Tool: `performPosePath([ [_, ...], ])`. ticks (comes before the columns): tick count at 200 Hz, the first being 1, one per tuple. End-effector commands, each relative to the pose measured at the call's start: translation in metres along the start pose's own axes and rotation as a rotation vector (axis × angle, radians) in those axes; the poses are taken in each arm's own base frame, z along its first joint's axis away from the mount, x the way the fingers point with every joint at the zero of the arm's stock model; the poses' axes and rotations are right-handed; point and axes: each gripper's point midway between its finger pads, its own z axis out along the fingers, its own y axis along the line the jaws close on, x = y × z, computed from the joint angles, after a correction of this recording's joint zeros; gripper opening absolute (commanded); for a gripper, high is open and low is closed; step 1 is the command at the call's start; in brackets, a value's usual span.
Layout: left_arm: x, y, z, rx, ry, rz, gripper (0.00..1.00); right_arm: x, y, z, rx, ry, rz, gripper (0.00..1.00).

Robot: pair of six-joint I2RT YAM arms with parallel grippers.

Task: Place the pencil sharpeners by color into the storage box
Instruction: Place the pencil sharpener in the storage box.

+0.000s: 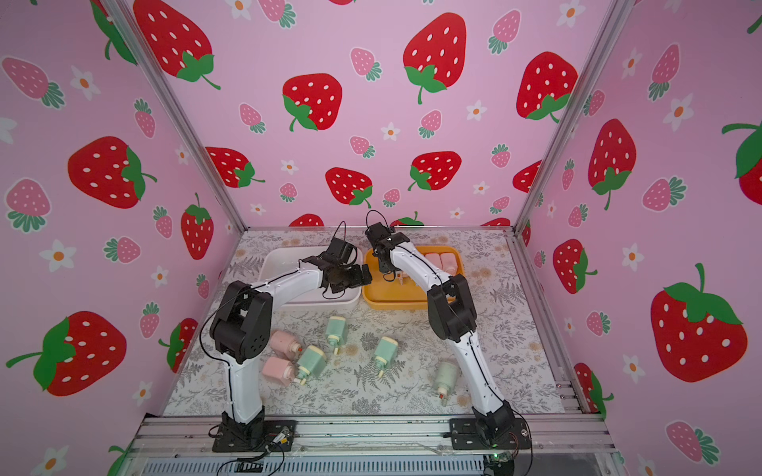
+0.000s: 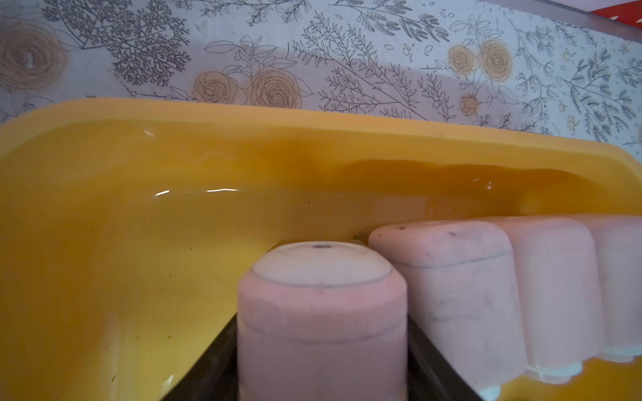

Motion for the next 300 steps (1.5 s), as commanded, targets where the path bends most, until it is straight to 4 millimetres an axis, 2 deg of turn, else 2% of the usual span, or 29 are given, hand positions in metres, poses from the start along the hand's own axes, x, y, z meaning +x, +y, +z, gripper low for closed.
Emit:
performPosePath([
  [1,-0.002,0.000,0.001,-0.014,0.001,0.016,1.00,-0.006,-0.012,-0.009,0.044,-0.028,0.009,0.64],
  [51,-0.001,0.001,0.002,-0.018,0.009,0.016,1.00,-0.011,-0.013,-0.016,0.045,-0.047,0.004,0.66],
  [93,-0.001,0.002,0.003,-0.022,0.012,0.017,1.00,-0.025,-0.009,-0.047,0.009,-0.111,-0.022,0.67],
  [105,-0.001,0.001,0.004,-0.022,0.016,0.019,1.00,-0.029,-0.008,-0.056,-0.005,-0.133,-0.032,0.70],
  [116,-0.001,0.001,0.006,-0.022,0.020,0.018,1.00,-0.029,-0.008,-0.060,-0.013,-0.141,-0.034,0.79],
  [125,-0.001,0.000,0.006,-0.020,0.022,0.016,1.00,-0.028,-0.011,-0.058,-0.002,-0.142,-0.030,0.86],
  [164,-0.001,-0.001,0.009,-0.013,0.028,0.007,1.00,-0.021,-0.016,-0.043,0.040,-0.128,-0.049,0.90],
  [173,-0.001,-0.001,0.010,-0.012,0.030,0.005,1.00,-0.020,-0.016,-0.040,0.044,-0.125,-0.055,1.00],
  [252,0.001,0.001,0.013,-0.022,0.040,-0.001,1.00,-0.027,-0.011,-0.008,0.092,-0.128,-0.094,1.00],
  [275,0.002,0.003,0.014,-0.028,0.044,-0.002,0.99,-0.027,-0.002,0.000,0.042,-0.114,-0.103,1.00],
  [300,0.003,0.006,0.016,-0.039,0.049,-0.003,1.00,-0.028,0.007,0.002,0.003,-0.117,-0.113,0.89],
])
